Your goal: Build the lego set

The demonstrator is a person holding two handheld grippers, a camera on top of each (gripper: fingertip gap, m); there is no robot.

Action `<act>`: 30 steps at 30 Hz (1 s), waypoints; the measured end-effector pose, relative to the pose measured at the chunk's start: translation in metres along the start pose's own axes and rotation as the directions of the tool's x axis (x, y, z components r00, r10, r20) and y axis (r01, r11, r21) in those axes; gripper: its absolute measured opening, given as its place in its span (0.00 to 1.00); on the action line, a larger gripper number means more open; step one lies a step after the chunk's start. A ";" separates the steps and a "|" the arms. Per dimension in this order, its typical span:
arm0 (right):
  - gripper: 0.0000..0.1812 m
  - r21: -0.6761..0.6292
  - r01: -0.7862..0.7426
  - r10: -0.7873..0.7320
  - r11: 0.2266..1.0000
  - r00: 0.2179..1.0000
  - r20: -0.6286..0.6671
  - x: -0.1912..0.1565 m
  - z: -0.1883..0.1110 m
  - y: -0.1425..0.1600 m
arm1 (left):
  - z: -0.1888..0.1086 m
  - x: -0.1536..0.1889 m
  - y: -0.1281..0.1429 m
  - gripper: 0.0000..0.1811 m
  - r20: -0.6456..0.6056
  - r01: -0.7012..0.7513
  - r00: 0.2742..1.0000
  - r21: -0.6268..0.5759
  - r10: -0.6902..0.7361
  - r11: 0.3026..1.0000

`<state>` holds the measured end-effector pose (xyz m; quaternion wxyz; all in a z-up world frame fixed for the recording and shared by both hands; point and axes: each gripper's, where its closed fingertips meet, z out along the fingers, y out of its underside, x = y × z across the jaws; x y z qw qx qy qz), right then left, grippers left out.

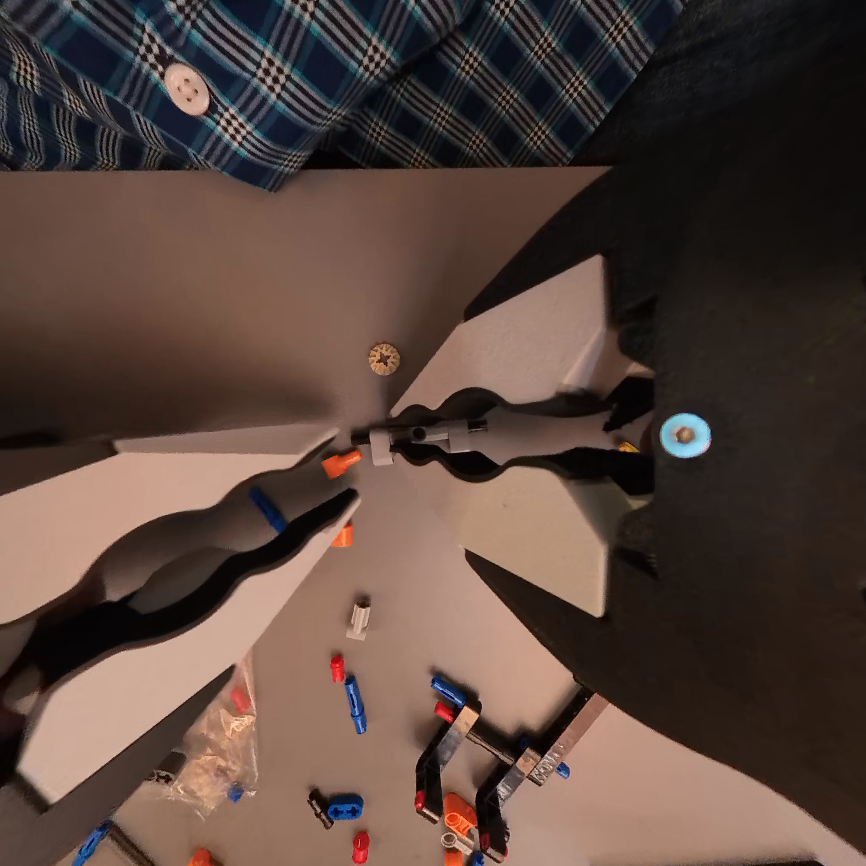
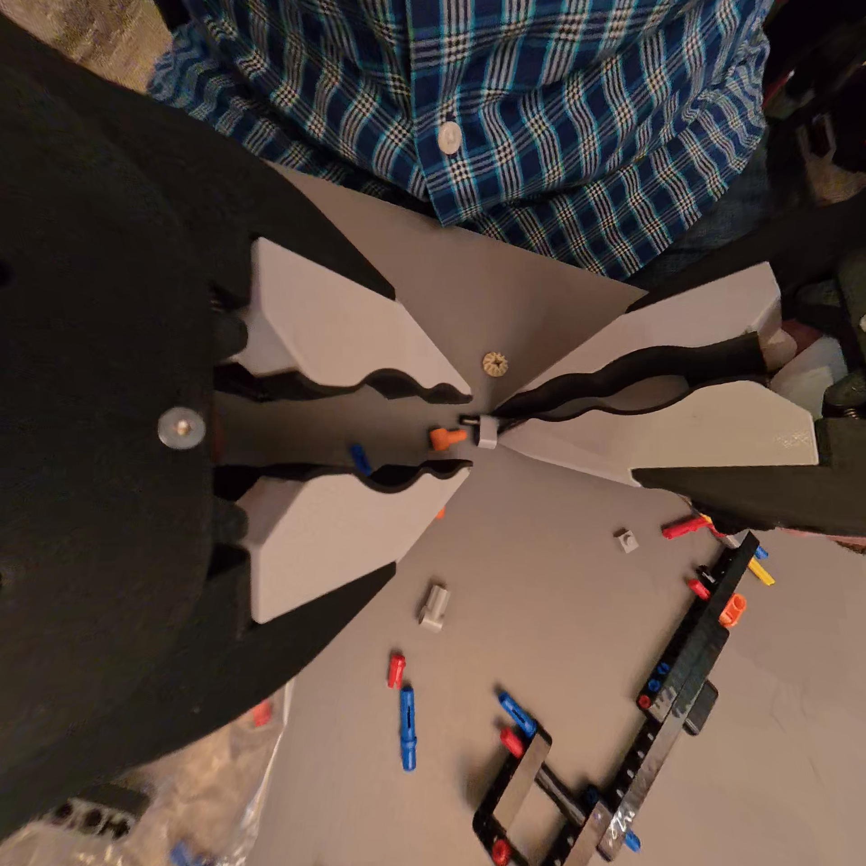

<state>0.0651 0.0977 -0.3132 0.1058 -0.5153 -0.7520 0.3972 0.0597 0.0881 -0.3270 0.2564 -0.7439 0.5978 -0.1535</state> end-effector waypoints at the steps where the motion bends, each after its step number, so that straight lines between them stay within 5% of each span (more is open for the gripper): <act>1: 0.11 0.000 0.009 -0.009 1.000 1.000 0.001 0.000 -0.004 0.000 | 0.000 0.000 0.000 0.02 -0.002 0.000 1.000 0.001 0.000 1.000; 10: 0.06 -0.167 0.277 -0.283 0.946 0.959 -0.012 0.005 -0.011 0.010 | -0.002 0.000 0.003 0.02 -0.042 -0.055 0.998 -0.045 0.053 0.997; 30: 0.00 -0.162 0.265 -0.266 0.951 0.964 0.015 -0.001 0.004 0.013 | -0.003 0.001 0.003 0.02 -0.052 -0.051 0.997 -0.037 0.049 0.998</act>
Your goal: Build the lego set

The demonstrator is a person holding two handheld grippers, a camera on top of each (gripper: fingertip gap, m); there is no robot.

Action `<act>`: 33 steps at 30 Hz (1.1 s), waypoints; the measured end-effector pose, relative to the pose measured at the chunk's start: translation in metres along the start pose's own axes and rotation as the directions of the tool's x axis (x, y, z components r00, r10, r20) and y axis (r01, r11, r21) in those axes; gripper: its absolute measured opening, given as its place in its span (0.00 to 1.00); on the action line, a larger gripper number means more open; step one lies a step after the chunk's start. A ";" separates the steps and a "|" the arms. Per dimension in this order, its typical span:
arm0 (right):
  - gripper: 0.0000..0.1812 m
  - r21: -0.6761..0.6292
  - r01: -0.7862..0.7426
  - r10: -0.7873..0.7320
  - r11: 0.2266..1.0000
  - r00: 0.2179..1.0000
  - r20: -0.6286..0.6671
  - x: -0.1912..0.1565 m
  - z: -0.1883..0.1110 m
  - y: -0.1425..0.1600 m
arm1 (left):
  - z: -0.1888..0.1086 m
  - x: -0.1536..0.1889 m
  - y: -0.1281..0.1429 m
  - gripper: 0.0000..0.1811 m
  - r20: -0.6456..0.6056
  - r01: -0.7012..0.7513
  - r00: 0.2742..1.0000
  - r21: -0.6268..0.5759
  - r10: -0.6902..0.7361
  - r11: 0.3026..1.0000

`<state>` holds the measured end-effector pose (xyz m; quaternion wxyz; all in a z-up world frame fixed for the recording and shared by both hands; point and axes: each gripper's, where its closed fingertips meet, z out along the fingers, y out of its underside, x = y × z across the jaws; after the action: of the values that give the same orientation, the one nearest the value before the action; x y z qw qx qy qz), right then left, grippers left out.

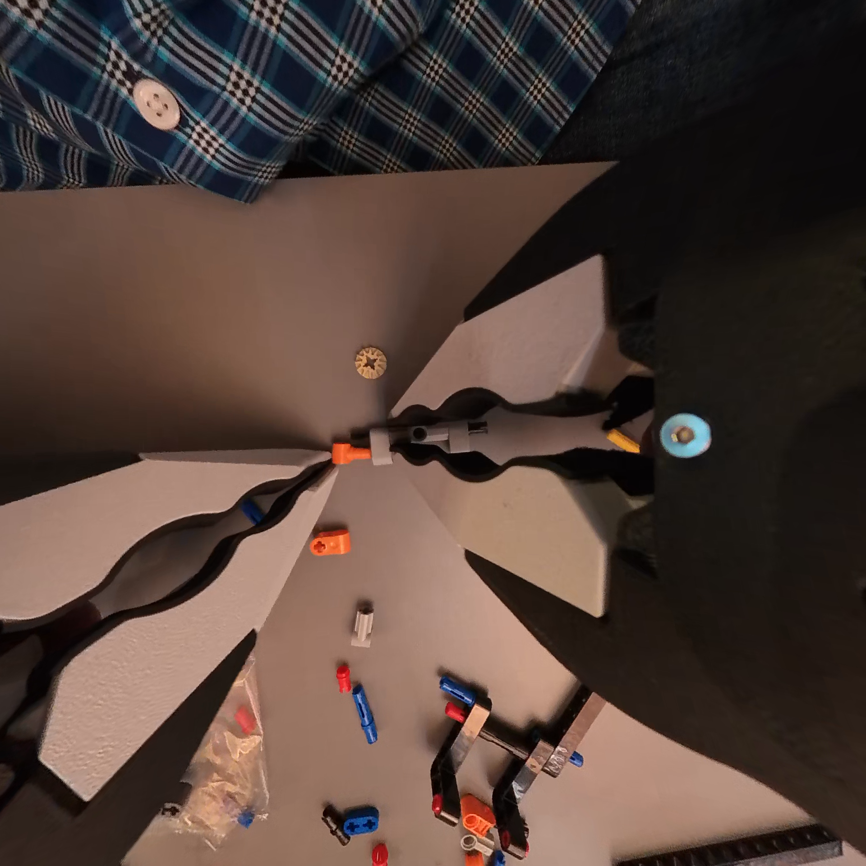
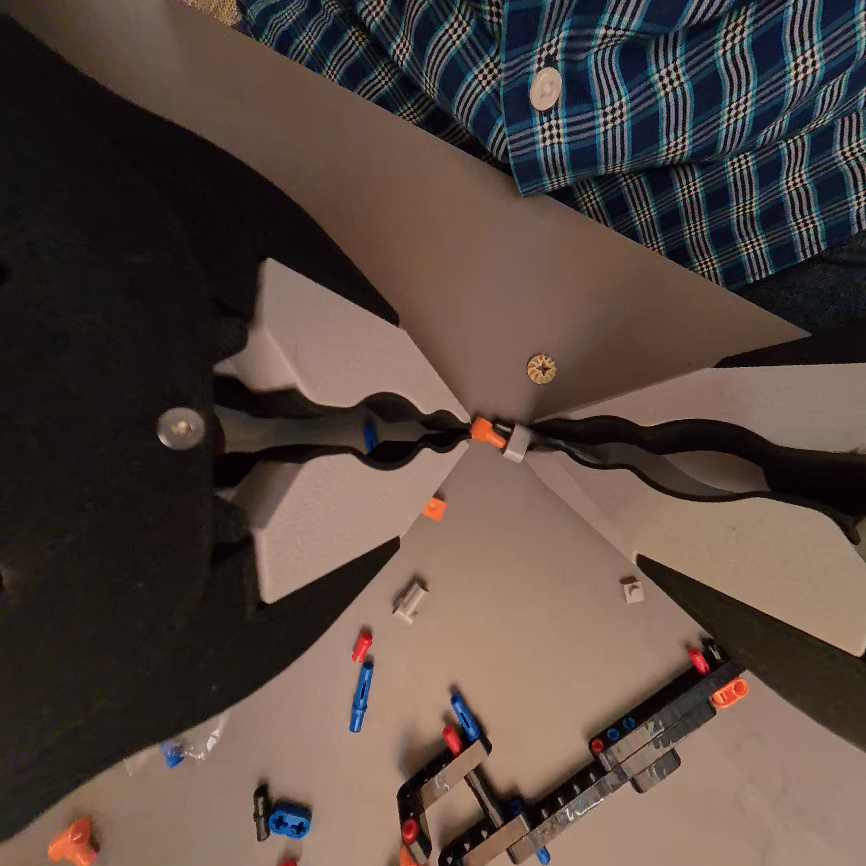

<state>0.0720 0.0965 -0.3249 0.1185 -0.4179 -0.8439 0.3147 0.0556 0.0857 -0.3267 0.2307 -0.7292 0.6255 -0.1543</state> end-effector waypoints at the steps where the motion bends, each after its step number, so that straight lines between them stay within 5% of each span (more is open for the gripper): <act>1: 0.00 0.004 -0.005 0.005 1.000 1.000 -0.002 0.000 0.000 0.000 | -0.001 0.001 0.001 0.02 -0.002 -0.003 1.000 -0.005 0.003 1.000; 33: 0.04 0.040 -0.020 0.022 0.999 0.998 -0.064 0.004 -0.008 -0.004 | -0.001 0.003 -0.001 0.02 -0.029 0.003 1.000 0.000 -0.003 1.000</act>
<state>0.0705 0.1011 -0.3165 0.1505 -0.4344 -0.8289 0.3187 0.0566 0.0832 -0.3256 0.2215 -0.7280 0.6275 -0.1652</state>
